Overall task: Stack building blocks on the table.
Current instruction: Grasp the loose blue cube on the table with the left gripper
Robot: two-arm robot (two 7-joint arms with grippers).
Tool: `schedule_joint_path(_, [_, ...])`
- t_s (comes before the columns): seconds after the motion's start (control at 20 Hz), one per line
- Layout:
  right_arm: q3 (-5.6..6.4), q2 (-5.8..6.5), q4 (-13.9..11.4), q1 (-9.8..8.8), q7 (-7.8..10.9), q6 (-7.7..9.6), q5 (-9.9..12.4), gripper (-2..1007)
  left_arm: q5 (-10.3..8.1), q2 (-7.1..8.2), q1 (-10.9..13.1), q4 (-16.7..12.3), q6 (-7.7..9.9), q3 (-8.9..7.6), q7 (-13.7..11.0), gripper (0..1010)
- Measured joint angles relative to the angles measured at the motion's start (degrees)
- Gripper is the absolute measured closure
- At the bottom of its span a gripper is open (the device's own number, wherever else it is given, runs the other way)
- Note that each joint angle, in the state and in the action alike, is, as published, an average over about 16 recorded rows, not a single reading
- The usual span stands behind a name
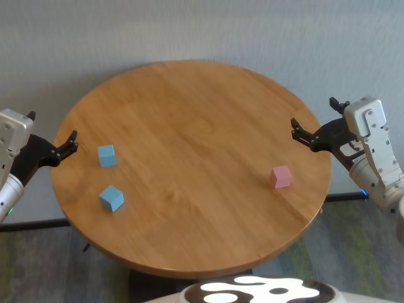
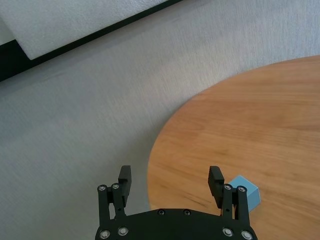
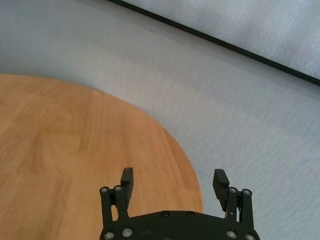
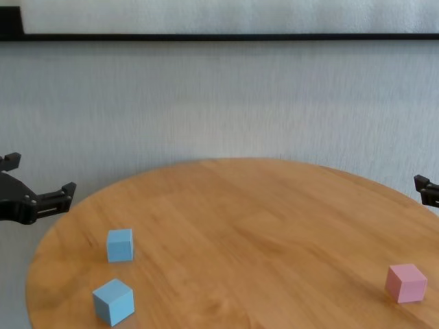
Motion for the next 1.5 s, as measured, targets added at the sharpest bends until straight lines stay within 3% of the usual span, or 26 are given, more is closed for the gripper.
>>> schedule_joint_path(1.5, [0.0,0.0,0.0,0.0,0.0,0.0,0.0,0,0.0,0.0,0.0,0.0,0.0,0.0,0.0,10])
